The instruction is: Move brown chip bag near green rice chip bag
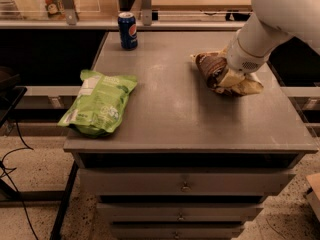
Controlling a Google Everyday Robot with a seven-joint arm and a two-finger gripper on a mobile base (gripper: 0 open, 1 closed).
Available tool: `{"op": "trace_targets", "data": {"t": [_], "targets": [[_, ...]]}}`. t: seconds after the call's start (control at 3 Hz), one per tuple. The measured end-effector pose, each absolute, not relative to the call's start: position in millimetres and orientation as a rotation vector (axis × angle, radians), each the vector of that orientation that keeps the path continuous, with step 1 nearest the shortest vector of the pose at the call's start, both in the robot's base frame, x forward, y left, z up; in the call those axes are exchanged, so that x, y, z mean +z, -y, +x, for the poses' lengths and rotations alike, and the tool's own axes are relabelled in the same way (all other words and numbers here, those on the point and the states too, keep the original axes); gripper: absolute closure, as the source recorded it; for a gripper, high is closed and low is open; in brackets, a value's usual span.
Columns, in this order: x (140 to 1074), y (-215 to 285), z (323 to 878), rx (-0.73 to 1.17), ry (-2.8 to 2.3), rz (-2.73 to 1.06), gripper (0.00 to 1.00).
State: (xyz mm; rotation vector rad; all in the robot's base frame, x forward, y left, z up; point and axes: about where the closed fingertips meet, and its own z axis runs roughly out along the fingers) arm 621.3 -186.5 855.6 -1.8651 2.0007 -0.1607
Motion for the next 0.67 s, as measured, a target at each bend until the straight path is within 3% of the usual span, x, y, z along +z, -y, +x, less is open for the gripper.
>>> {"op": "trace_targets", "data": {"t": [0.67], "targets": [[920.6, 157.4, 590.8, -0.203, -1.829, -1.908, 1.00]]}}
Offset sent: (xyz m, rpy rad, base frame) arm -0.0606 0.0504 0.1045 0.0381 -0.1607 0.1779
